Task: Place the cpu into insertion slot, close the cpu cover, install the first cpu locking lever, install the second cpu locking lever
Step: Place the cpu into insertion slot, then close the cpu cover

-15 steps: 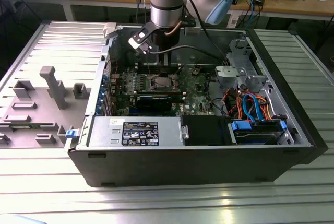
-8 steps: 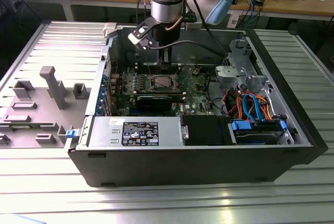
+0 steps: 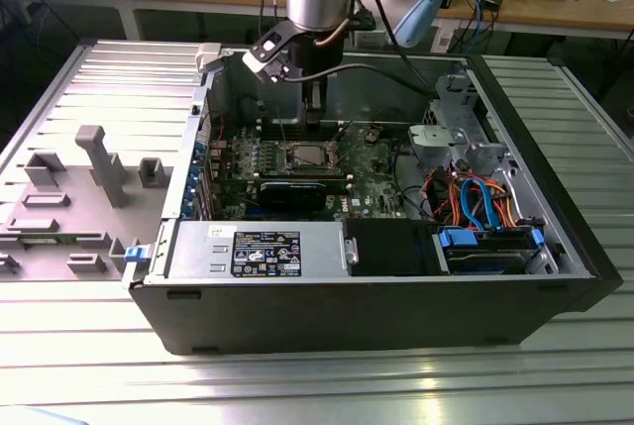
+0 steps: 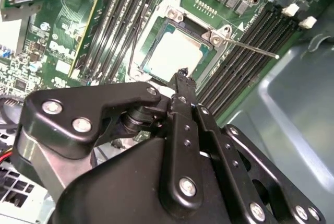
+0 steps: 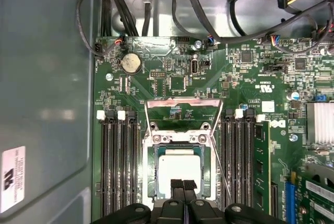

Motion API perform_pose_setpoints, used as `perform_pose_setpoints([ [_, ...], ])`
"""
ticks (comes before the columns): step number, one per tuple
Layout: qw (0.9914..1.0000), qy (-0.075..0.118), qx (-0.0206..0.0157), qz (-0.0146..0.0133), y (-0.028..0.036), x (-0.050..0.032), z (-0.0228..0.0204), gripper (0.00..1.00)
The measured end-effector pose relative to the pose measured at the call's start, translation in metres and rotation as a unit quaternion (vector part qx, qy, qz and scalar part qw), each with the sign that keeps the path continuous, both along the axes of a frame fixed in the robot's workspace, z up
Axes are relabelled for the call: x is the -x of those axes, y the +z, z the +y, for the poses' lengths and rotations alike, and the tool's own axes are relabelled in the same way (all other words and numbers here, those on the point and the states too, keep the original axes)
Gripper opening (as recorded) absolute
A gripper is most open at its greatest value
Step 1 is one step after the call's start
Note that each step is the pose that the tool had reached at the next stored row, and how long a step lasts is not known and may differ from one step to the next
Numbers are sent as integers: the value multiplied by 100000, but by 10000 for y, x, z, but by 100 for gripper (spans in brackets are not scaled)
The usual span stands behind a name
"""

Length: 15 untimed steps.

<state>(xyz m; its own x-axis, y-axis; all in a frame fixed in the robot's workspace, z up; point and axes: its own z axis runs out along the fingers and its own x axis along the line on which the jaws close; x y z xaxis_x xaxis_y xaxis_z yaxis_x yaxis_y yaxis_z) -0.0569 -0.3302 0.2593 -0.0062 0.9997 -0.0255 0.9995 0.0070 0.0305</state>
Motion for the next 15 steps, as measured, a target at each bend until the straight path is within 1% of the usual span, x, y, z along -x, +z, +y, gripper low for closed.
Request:
perform_pose_setpoints([
  [8, 100000, 1, 166, -3, 117, 0, 0, 11],
  [12, 100000, 1, 171, 0, 118, 0, 0, 11],
  [15, 100000, 0, 176, 2, 118, -1, -22, 11],
])
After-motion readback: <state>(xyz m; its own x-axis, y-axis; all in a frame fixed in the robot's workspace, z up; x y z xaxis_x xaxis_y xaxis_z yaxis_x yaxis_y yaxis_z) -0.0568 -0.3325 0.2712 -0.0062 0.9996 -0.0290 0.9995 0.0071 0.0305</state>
